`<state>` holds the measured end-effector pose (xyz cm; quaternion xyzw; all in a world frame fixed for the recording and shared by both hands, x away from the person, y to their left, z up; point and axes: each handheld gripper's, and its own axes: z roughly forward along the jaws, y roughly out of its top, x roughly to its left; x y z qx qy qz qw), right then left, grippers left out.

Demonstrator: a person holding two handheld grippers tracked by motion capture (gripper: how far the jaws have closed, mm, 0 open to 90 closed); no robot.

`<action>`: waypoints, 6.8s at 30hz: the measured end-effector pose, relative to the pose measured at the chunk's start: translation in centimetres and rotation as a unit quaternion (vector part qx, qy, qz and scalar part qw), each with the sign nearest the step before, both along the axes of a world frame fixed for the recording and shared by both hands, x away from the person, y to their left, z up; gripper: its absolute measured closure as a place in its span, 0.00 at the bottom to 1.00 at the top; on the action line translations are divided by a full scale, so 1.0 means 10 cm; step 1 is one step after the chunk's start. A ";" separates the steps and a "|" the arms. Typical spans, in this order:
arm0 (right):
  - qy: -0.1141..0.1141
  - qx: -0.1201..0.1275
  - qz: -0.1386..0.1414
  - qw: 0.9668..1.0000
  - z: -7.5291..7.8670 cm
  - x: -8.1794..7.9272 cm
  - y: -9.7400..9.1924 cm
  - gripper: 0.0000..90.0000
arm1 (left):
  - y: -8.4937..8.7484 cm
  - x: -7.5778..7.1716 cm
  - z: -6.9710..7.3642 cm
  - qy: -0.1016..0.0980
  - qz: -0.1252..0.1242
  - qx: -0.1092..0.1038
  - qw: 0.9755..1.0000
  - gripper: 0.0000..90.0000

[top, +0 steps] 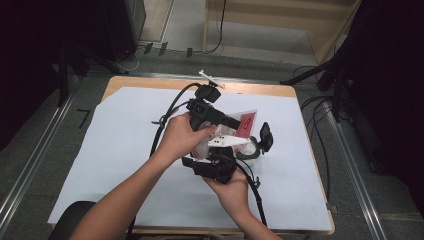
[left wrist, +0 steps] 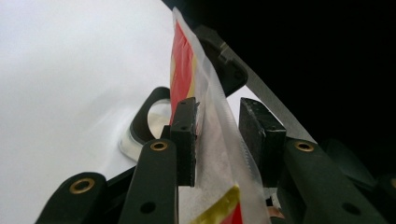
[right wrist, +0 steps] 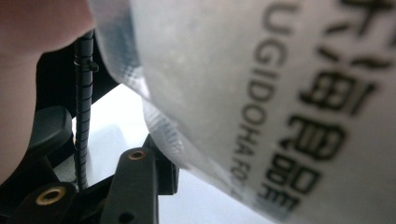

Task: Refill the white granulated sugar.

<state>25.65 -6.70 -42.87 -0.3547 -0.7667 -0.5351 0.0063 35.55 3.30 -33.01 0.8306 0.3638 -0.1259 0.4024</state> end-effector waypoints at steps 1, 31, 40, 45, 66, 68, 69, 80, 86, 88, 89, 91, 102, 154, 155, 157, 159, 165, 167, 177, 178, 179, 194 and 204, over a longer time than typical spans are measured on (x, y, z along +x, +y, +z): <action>-0.001 -0.002 0.001 1.000 -0.01 -0.01 0.01 0.63 | 0.00 0.00 -0.01 0.003 0.002 0.001 1.000 0.76; -0.027 -0.066 0.041 0.997 -0.41 -0.15 0.17 0.61 | 0.09 0.03 -0.20 0.047 -0.037 0.051 0.997 0.76; -0.031 -0.084 0.055 0.995 -0.48 -0.15 0.16 0.62 | 0.08 0.06 -0.29 0.052 -0.043 0.064 0.996 0.77; -0.033 -0.087 0.060 0.994 -0.52 -0.15 0.17 0.62 | 0.07 0.08 -0.35 0.061 -0.043 0.065 0.995 0.77; -0.012 -0.101 0.061 0.993 -0.61 -0.09 0.17 0.63 | 0.16 0.14 -0.42 0.051 -0.041 0.082 0.994 0.93; -0.009 -0.099 0.057 0.993 -0.61 -0.07 0.15 0.63 | 0.18 0.13 -0.40 0.053 -0.036 0.072 0.995 0.94; -0.009 -0.099 0.057 0.993 -0.60 -0.06 0.14 0.63 | 0.19 0.14 -0.39 0.049 -0.036 0.070 0.996 0.94; -0.023 -0.102 0.042 0.994 -0.54 -0.01 0.08 0.62 | 0.40 0.11 -0.22 0.019 -0.022 0.030 0.999 0.95; -0.038 -0.107 0.034 0.993 -0.51 0.03 0.02 0.62 | 0.46 0.10 -0.18 0.019 -0.027 0.009 0.999 0.99; -0.041 -0.112 0.036 0.992 -0.50 0.03 0.03 0.61 | 0.47 0.10 -0.18 0.017 -0.031 0.010 0.999 1.00; -0.043 -0.115 0.036 0.992 -0.50 0.02 0.03 0.61 | 0.47 0.09 -0.18 0.017 -0.033 0.009 0.999 1.00; -0.050 -0.121 0.039 0.991 -0.51 0.03 0.04 0.61 | 0.49 0.08 -0.16 0.016 -0.034 0.012 0.999 1.00; -0.073 -0.119 0.031 0.990 -0.49 0.06 -0.01 0.59 | 0.71 0.06 -0.09 0.006 -0.038 -0.003 0.999 1.00; 0.003 -0.096 0.006 0.995 -0.55 0.32 -0.12 0.59 | 1.34 0.27 -0.20 -0.064 0.068 0.023 0.995 1.00; 0.003 -0.096 0.006 0.995 -0.55 0.32 -0.12 0.59 | 1.34 0.29 -0.22 -0.067 0.070 0.022 0.995 1.00; 0.004 -0.097 0.007 0.995 -0.55 0.32 -0.13 0.59 | 1.36 0.34 -0.27 -0.073 0.073 0.028 0.994 1.00; 0.004 -0.097 0.008 0.995 -0.54 0.31 -0.13 0.59 | 1.38 0.37 -0.31 -0.078 0.079 0.033 0.993 1.00; 0.005 -0.096 0.006 0.995 -0.53 0.31 -0.14 0.59 | 1.39 0.44 -0.47 -0.075 0.076 0.047 0.993 1.00; 0.003 -0.097 0.006 0.995 -0.53 0.31 -0.15 0.58 | 1.41 0.46 -0.53 -0.071 0.070 0.041 0.994 1.00; 0.001 -0.091 0.009 0.996 -0.48 0.31 -0.17 0.59 | 1.51 0.41 -0.55 -0.066 0.070 0.032 0.995 0.98; 0.001 -0.090 0.009 0.996 -0.47 0.32 -0.17 0.59 | 1.52 0.39 -0.54 -0.070 0.072 0.038 0.994 0.97; 0.001 -0.090 0.009 0.996 -0.47 0.32 -0.17 0.58 | 1.54 0.37 -0.54 -0.074 0.072 0.040 0.994 0.97; -0.012 -0.086 0.020 0.996 -0.40 0.33 -0.16 0.58 | 1.83 0.20 -0.58 -0.052 0.071 -0.002 0.996 0.81; -0.016 -0.078 0.021 0.997 -0.37 0.33 -0.17 0.59 | 1.97 0.04 -0.57 -0.061 0.084 0.000 0.995 0.68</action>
